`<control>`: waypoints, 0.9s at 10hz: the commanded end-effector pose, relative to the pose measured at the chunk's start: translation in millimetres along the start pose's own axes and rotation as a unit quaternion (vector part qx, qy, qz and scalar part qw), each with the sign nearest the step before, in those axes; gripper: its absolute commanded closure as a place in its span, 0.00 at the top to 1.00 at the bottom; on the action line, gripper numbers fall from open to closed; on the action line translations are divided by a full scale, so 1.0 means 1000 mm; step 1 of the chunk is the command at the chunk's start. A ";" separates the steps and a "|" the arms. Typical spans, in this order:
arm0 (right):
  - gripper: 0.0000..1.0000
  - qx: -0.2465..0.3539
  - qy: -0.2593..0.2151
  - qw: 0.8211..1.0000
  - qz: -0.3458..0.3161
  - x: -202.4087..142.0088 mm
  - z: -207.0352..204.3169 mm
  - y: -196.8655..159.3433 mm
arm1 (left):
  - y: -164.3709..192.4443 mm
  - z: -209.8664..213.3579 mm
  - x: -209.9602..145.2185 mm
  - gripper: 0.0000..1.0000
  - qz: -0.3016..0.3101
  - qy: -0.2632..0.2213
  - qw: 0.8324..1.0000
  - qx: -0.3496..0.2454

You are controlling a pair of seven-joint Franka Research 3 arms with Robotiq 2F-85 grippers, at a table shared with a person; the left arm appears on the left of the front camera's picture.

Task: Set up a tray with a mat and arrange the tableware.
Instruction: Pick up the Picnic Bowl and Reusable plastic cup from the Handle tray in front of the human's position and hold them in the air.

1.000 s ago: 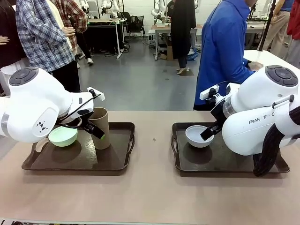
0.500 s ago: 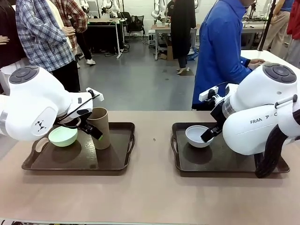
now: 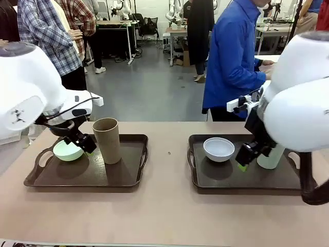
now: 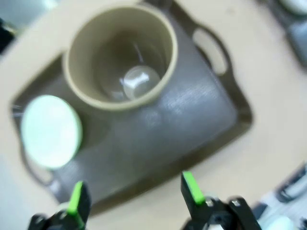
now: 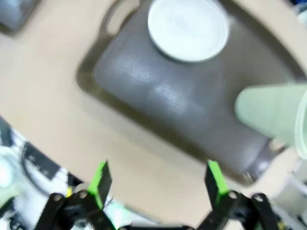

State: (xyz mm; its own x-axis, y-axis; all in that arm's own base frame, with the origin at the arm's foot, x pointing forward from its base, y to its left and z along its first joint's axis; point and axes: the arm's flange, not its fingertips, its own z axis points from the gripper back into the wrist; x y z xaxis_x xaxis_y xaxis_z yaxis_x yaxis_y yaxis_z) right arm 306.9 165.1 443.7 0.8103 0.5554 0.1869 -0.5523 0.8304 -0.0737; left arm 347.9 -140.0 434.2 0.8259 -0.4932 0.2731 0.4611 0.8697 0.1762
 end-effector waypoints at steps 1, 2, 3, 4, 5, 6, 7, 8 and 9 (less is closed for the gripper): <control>1.00 0.020 0.028 0.999 -0.040 -0.089 -0.011 0.009 | -0.005 0.007 -0.078 1.00 0.036 0.004 0.999 -0.037; 1.00 0.024 0.026 0.998 -0.059 -0.112 -0.018 0.010 | -0.008 0.014 -0.101 1.00 0.042 -0.001 0.998 -0.049; 1.00 0.025 0.020 0.997 -0.072 -0.135 -0.026 0.009 | -0.017 0.015 -0.123 1.00 0.033 -0.008 0.998 -0.060; 1.00 0.029 0.016 0.997 -0.073 -0.149 -0.031 0.016 | -0.025 0.019 -0.140 1.00 0.034 -0.011 0.998 -0.052; 1.00 0.004 0.021 0.996 -0.081 -0.156 -0.038 0.016 | -0.023 0.017 -0.145 1.00 0.050 -0.018 0.998 -0.040; 1.00 -0.105 0.037 0.990 -0.089 -0.146 -0.045 0.007 | -0.012 0.011 -0.138 1.00 0.071 -0.034 0.997 -0.004; 1.00 0.019 0.030 0.997 -0.063 -0.044 0.049 -0.001 | 0.001 0.070 -0.030 1.00 0.037 -0.005 0.998 -0.047; 1.00 0.019 0.030 0.997 -0.063 -0.044 0.049 -0.001 | 0.001 0.070 -0.030 1.00 0.037 -0.005 0.998 -0.047; 1.00 0.019 0.030 0.997 -0.063 -0.044 0.049 -0.001 | 0.001 0.070 -0.030 1.00 0.037 -0.005 0.998 -0.047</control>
State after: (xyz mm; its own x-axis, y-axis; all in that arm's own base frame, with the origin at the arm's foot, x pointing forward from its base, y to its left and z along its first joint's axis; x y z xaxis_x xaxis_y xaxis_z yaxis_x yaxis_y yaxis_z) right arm 261.4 136.6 484.8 0.8895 0.4361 0.1366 -0.4318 0.8999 -0.0612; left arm 300.1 -122.9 496.7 0.8564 -0.4194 0.3012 0.4167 0.9058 0.0766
